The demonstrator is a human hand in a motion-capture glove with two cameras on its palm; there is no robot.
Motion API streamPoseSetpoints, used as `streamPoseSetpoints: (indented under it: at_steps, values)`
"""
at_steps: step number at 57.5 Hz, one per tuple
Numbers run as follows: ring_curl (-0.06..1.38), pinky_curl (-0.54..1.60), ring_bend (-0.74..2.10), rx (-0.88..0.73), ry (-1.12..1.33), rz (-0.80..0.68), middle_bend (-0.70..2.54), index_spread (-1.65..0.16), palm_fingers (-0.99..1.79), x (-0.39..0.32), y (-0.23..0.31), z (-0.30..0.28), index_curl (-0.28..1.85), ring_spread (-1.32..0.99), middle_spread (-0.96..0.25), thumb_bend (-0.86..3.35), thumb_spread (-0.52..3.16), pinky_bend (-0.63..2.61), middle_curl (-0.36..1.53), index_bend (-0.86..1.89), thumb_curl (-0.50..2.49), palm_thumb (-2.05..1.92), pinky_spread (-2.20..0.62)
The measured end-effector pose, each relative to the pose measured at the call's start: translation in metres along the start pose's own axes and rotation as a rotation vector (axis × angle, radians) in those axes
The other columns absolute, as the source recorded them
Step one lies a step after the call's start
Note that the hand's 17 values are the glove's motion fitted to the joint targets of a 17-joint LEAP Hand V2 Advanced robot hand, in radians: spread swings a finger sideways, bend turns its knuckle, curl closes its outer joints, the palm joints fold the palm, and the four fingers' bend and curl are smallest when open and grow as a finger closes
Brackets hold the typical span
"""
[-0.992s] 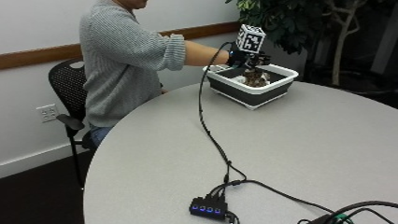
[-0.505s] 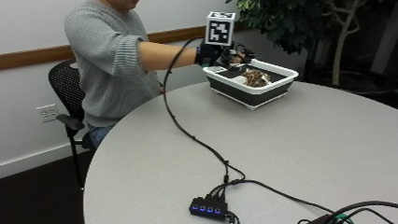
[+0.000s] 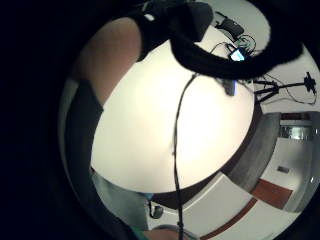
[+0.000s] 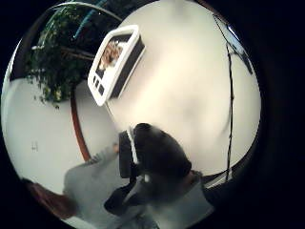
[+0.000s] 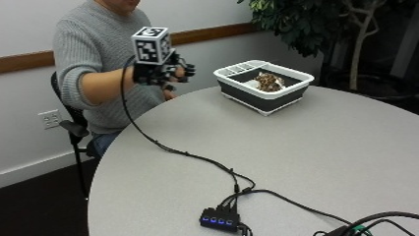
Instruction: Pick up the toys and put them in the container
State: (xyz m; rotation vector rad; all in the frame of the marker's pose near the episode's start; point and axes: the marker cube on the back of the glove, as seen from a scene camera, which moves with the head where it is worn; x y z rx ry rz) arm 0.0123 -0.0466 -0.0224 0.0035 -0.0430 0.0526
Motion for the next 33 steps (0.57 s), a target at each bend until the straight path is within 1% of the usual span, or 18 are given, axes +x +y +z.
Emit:
streamPoseSetpoints:
  at_steps: [3,6,10,14,19,33]
  values:
    - [0.21,0.33,0.17,0.03,-0.012,-0.006,0.12,-0.3,-0.25,-0.009,0.052,0.018,0.24,-0.02,-0.09,-0.06,1.21,0.81,0.21,0.12,0.18,-0.09,0.08]
    - [0.21,0.33,0.16,0.068,-0.025,0.037,0.12,-0.3,-0.24,-0.01,0.092,0.033,0.25,-0.02,-0.09,-0.06,1.21,0.8,0.21,0.14,0.18,-0.09,0.08]
    - [0.21,0.32,0.15,0.107,-0.042,0.12,0.13,-0.31,-0.21,-0.005,0.129,0.049,0.26,-0.02,-0.09,-0.06,1.22,0.77,0.21,0.15,0.17,-0.09,0.08]
    - [0.2,0.32,0.15,0.104,-0.051,0.174,0.14,-0.31,-0.18,-0.003,0.153,0.066,0.27,-0.02,-0.1,-0.06,1.23,0.75,0.21,0.17,0.17,-0.08,0.08]
    - [0.2,0.31,0.15,0.088,-0.055,0.202,0.14,-0.31,-0.17,0.001,0.162,0.076,0.28,-0.03,-0.1,-0.05,1.25,0.73,0.22,0.17,0.17,-0.08,0.08]
    - [0.19,0.32,0.16,0.093,-0.035,0.175,0.13,-0.31,-0.16,0.004,0.142,0.076,0.3,-0.03,-0.1,-0.05,1.27,0.72,0.22,0.17,0.17,-0.07,0.07]
